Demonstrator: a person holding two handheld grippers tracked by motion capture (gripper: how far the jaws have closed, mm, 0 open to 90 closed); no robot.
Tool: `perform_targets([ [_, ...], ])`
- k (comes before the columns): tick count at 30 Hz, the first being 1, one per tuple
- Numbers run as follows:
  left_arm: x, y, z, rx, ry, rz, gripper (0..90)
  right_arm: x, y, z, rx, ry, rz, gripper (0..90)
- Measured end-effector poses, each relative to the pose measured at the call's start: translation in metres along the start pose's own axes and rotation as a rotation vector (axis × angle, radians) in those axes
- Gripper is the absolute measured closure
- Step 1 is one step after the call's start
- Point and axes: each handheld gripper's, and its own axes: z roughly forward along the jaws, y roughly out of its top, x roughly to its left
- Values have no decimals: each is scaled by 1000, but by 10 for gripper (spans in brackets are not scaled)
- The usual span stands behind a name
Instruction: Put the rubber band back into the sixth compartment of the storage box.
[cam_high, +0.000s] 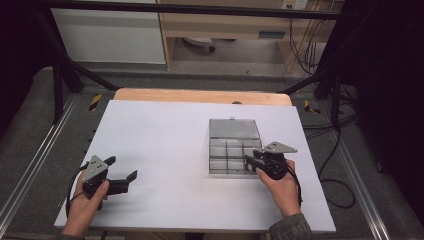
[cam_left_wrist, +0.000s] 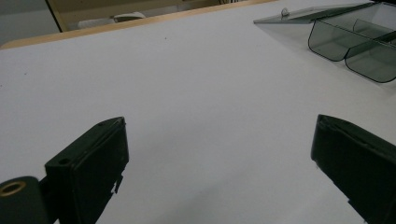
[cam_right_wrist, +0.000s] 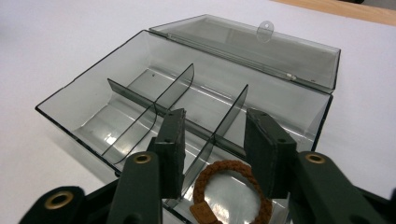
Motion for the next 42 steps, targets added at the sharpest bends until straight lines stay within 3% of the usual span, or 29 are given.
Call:
perform_targets([
  [4, 0, 0, 0, -1, 0, 0, 43, 1, 2, -2, -22, -2, 2, 514],
  [8, -1, 0, -1, -4, -3, -2, 43, 2, 8, -7, -62, -7, 19, 334],
  [11, -1, 0, -3, -7, -5, -5, 43, 5, 12, -14, -117, -35, 26, 170],
  [16, -2, 0, -9, -16, -6, -7, 43, 8, 20, -36, -217, -42, 27, 54],
  [19, -3, 0, -14, -28, -3, -17, 43, 9, 19, -49, -272, -45, -15, 45],
  [25, -5, 1, -23, -42, -6, -25, 44, 3, 9, -67, -323, -68, -23, 48],
  [28, -6, 1, -27, -48, -13, -29, 43, -4, -2, -72, -349, -102, -22, 51],
  [33, -5, 0, -31, -45, -9, -37, 43, -15, -19, -78, -332, -128, -3, 47],
  [38, -5, -1, -34, -47, -3, -46, 44, -20, -33, -83, -310, -121, 25, 50],
  [42, -7, -1, -37, -51, -6, -44, 44, -24, -46, -81, -238, -115, 45, 50],
])
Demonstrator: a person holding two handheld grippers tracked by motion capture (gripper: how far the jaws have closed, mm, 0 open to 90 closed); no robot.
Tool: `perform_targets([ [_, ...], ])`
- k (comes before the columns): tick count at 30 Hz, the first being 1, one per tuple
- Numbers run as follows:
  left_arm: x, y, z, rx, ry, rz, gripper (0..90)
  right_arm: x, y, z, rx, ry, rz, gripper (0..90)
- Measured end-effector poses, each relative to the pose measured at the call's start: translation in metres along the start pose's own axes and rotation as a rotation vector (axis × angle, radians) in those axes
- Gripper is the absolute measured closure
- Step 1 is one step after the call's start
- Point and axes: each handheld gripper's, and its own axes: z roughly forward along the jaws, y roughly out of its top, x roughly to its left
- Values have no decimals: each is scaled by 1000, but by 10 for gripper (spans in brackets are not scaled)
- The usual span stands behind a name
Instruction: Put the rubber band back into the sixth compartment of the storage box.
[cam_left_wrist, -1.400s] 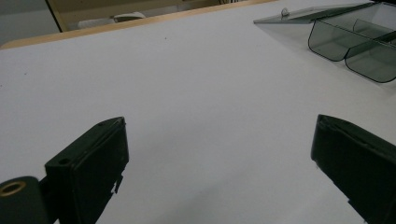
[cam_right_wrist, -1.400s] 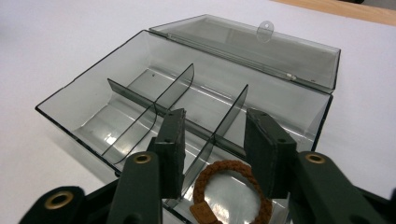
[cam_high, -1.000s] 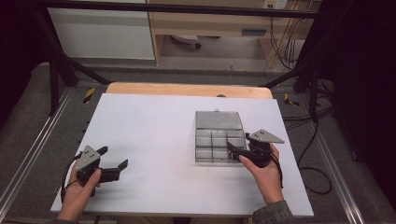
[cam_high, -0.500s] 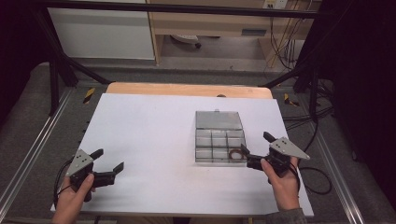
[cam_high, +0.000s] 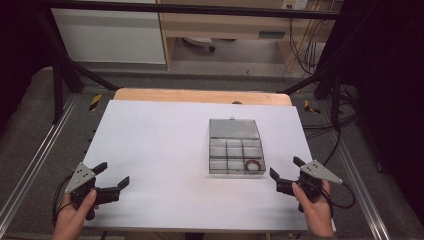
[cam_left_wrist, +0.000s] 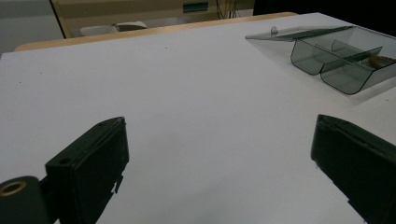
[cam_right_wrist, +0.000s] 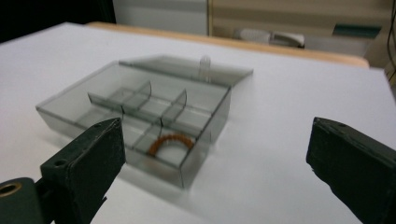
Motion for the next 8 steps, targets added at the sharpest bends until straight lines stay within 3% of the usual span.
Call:
perform_targets([
  [8, 2, 0, 2, 6, 8, 8, 43, -1, -16, 19, 128, -7, -2, 41],
])
